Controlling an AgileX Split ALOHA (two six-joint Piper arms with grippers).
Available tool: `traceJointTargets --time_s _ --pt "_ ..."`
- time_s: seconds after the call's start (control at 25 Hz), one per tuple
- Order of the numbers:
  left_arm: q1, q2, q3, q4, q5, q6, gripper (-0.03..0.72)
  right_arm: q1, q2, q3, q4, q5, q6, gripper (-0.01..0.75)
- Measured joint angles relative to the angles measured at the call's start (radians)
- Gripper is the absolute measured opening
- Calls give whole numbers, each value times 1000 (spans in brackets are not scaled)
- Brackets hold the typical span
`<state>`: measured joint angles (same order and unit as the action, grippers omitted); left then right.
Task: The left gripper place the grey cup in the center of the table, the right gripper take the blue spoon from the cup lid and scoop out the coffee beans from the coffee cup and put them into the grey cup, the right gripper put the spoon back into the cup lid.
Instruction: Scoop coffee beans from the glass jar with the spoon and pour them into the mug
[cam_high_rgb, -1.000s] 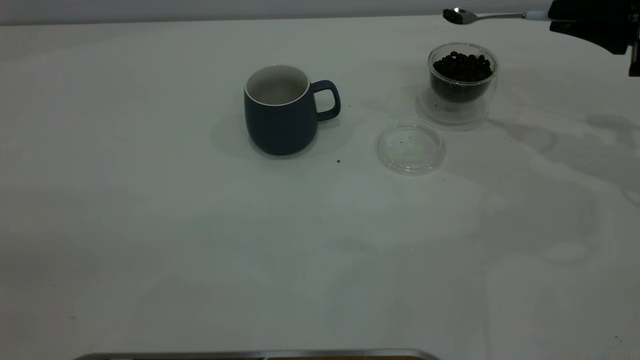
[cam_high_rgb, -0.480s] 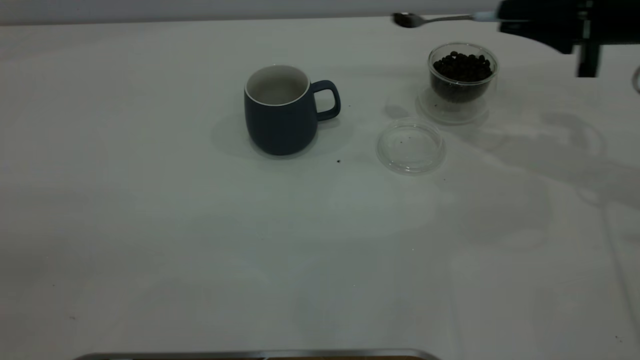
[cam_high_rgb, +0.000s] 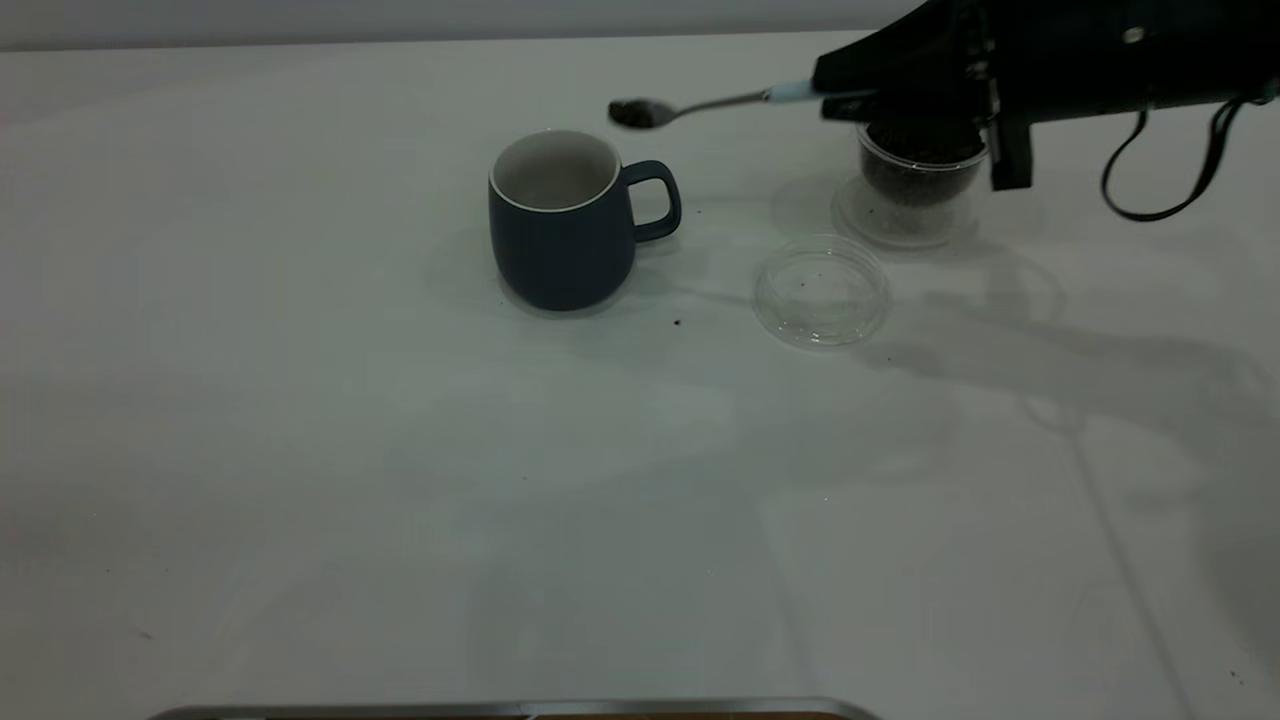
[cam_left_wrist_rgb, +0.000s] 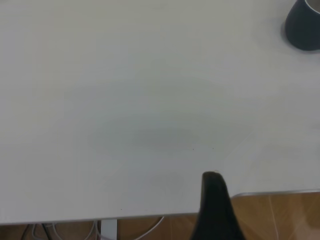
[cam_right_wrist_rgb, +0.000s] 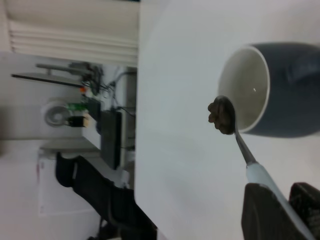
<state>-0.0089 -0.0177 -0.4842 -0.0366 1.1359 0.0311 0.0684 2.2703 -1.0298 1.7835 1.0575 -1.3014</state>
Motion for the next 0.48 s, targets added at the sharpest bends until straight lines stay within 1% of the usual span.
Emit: traceJointTargets --time_s 0.48 --pt "0 0 0 0 0 -2 592 113 0 -95 1 -159 39 108"
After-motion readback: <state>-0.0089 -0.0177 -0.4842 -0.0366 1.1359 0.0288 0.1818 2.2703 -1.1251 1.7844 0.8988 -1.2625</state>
